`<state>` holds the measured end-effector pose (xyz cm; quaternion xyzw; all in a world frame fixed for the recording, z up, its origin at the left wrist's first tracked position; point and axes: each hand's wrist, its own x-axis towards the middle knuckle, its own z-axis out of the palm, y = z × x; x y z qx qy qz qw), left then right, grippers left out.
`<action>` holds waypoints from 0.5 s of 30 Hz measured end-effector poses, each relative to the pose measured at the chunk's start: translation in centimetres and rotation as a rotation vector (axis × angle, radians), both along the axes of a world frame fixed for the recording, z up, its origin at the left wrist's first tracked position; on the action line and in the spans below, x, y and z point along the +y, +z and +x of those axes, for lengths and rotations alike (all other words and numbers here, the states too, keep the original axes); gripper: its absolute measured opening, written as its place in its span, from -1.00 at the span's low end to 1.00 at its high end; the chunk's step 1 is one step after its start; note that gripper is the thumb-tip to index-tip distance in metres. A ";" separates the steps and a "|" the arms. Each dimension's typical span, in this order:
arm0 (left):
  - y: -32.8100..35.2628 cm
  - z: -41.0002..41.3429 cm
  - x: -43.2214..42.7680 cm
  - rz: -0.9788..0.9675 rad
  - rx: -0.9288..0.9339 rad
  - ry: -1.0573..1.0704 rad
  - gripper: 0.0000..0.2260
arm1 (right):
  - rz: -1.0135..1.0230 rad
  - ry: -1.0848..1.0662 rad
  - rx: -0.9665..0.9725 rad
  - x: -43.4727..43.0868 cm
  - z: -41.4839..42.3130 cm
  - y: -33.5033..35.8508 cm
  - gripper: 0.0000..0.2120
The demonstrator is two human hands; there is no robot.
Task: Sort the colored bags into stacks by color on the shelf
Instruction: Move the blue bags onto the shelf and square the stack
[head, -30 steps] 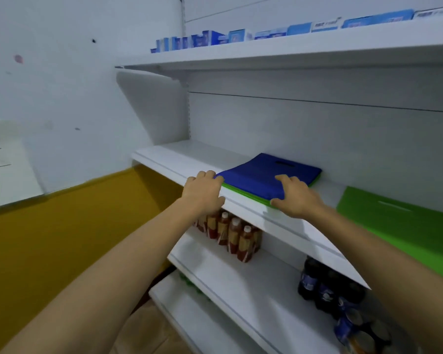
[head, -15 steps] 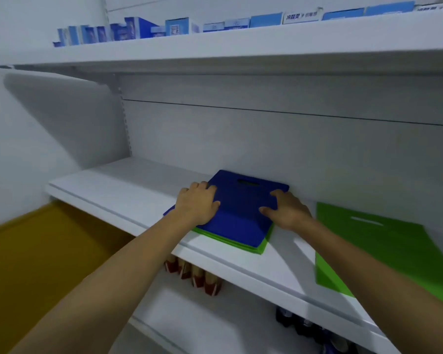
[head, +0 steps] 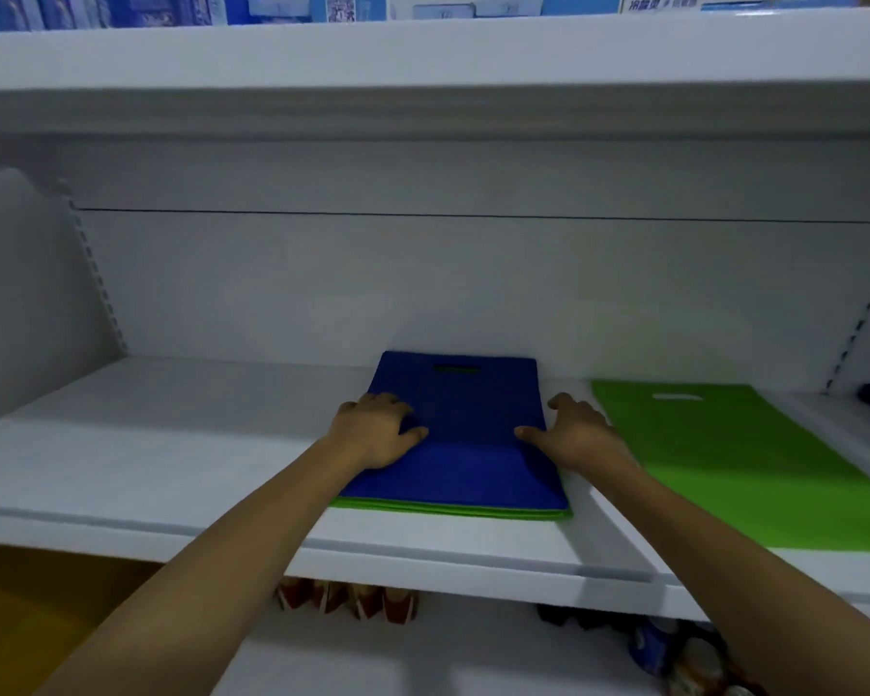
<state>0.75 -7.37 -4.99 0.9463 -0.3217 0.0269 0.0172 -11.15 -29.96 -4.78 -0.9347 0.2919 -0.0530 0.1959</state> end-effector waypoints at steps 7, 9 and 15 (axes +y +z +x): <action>-1.0 0.9 -0.3 -0.262 0.130 -0.056 -0.47 | 0.152 -0.185 -0.189 1.7 -0.5 -0.5 -0.29; -0.7 1.1 -0.5 -0.394 0.211 -0.005 -0.40 | 0.234 -0.248 -0.259 2.1 -0.2 -0.5 -0.34; -0.2 1.7 -0.7 -0.460 0.341 0.077 -0.25 | 0.101 -0.175 -0.403 3.3 0.3 -0.4 -0.87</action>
